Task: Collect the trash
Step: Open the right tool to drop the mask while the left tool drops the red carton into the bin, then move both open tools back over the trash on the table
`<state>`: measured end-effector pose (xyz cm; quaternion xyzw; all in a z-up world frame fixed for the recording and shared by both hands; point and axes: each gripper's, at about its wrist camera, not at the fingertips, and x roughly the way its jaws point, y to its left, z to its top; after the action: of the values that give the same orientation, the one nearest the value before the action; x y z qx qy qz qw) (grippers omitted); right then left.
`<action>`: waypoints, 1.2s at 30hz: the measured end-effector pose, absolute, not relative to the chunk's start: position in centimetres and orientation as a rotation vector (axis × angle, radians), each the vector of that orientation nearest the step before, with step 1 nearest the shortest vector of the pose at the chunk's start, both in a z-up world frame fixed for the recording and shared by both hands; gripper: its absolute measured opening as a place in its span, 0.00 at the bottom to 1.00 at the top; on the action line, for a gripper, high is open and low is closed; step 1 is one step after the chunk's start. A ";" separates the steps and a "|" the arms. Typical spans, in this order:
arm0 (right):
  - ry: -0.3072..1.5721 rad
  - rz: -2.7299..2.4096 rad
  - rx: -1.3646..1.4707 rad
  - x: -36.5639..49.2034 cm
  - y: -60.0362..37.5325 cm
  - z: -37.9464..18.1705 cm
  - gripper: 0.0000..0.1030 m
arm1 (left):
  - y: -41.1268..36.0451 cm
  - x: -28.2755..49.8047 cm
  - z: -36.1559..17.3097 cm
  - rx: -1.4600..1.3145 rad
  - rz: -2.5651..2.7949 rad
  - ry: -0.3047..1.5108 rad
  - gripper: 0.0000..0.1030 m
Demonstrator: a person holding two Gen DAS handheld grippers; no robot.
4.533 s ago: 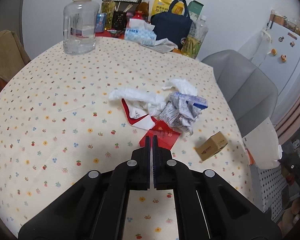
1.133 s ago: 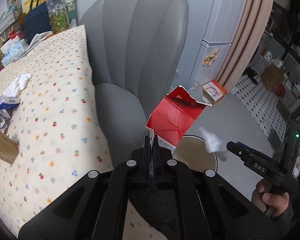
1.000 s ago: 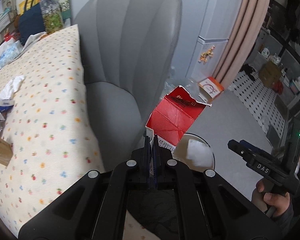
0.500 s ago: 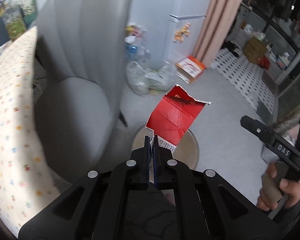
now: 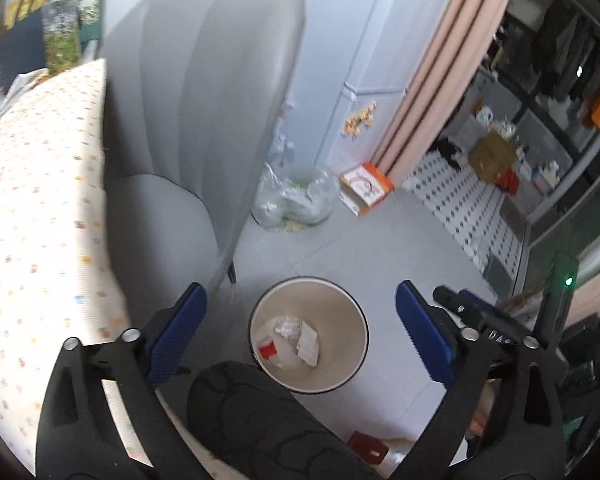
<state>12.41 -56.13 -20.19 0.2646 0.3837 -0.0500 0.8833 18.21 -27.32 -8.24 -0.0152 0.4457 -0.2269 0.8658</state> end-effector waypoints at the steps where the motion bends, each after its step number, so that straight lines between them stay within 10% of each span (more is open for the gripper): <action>1: 0.799 -0.097 0.544 12.5 -55.8 -20.0 0.81 | -26.7 18.2 -7.9 -0.040 -0.462 0.923 0.93; 36: 0.748 0.198 0.174 14.7 -32.8 -9.4 0.92 | -2.3 10.7 -1.3 -0.311 0.018 0.602 0.94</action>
<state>14.66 -32.85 -9.37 0.0849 0.3645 0.0962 0.9223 10.73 -2.26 -1.27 -0.1528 0.2954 0.0090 0.9431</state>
